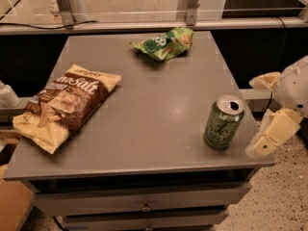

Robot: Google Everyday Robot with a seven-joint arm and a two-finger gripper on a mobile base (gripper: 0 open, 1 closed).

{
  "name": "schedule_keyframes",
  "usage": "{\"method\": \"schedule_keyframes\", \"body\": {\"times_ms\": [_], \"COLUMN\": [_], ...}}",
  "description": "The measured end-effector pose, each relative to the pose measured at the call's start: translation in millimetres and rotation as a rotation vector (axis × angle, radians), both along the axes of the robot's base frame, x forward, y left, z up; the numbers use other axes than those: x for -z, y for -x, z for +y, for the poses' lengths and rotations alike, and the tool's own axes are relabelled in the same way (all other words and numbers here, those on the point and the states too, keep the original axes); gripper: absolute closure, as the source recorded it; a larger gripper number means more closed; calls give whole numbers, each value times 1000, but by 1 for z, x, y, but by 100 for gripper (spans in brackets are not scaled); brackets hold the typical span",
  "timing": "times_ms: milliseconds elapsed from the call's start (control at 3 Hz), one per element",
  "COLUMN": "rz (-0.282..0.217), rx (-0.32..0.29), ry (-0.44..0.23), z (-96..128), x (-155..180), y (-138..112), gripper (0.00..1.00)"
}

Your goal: Knock green can over

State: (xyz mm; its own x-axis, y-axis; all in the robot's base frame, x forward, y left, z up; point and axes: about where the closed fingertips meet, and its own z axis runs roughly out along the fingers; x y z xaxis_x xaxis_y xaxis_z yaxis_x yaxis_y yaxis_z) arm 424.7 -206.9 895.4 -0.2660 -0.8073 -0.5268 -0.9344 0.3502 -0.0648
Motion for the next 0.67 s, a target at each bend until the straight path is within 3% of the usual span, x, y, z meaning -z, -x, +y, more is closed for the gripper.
{"method": "schedule_keyframes", "body": {"times_ms": [667], "rz": [15], "rx": [13], "ry": [-261], "z": [15], "x": [23], "y": [-3], "gripper": [0]}}
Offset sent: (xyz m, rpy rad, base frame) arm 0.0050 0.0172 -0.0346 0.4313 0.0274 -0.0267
